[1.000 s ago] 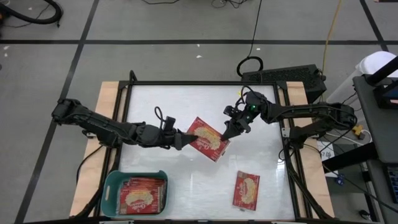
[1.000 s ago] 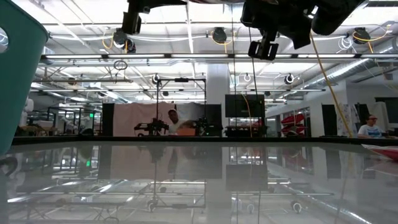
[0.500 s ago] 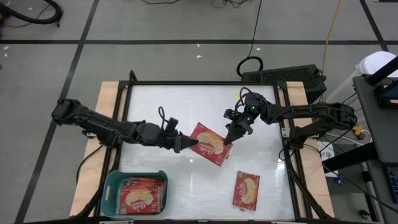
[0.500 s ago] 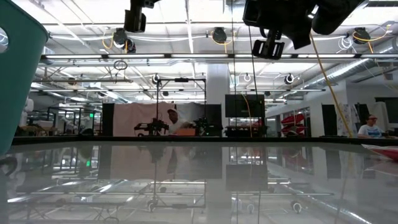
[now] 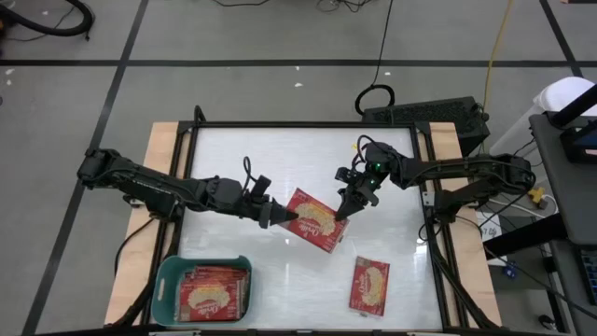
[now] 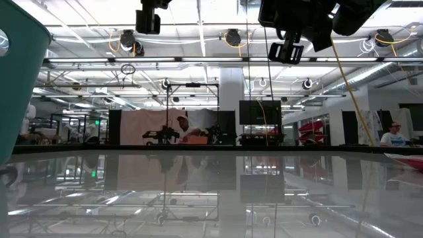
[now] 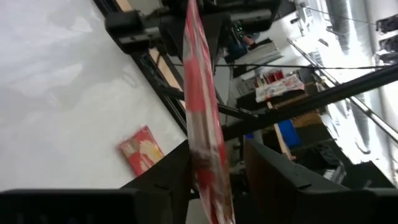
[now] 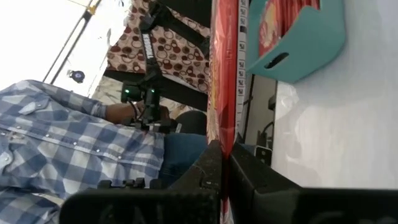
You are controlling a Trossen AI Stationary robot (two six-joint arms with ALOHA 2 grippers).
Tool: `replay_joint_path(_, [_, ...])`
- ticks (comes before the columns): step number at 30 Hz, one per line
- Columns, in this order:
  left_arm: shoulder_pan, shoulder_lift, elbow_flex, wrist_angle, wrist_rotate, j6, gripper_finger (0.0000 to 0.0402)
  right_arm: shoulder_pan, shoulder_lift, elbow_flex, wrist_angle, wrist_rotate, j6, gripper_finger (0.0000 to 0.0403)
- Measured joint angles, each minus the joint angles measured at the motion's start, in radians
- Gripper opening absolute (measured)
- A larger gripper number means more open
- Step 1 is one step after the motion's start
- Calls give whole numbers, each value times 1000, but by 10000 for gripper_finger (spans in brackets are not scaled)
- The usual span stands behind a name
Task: Sort popcorn bags into baskets
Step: Put the red popcorn bag into the green bin
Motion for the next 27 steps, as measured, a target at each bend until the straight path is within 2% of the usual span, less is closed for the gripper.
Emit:
replay_joint_path(10, [-26,0,0,-14,-37,15,10,0,0,0,-27,0,-32,0])
replay_joint_path(13, [-38,0,0,-40,-61,0,10,0,0,0,-27,3,-31,8])
replay_joint_path(18, [-100,-6,0,-85,-105,-54,5,-8,0,0,-27,27,-24,57])
replay_joint_path(23, [-213,-32,0,-136,-257,-146,4,-17,0,0,-27,43,-31,105])
replay_joint_path(27, [-331,-75,0,-209,-393,-244,3,-26,0,0,-27,55,-45,125])
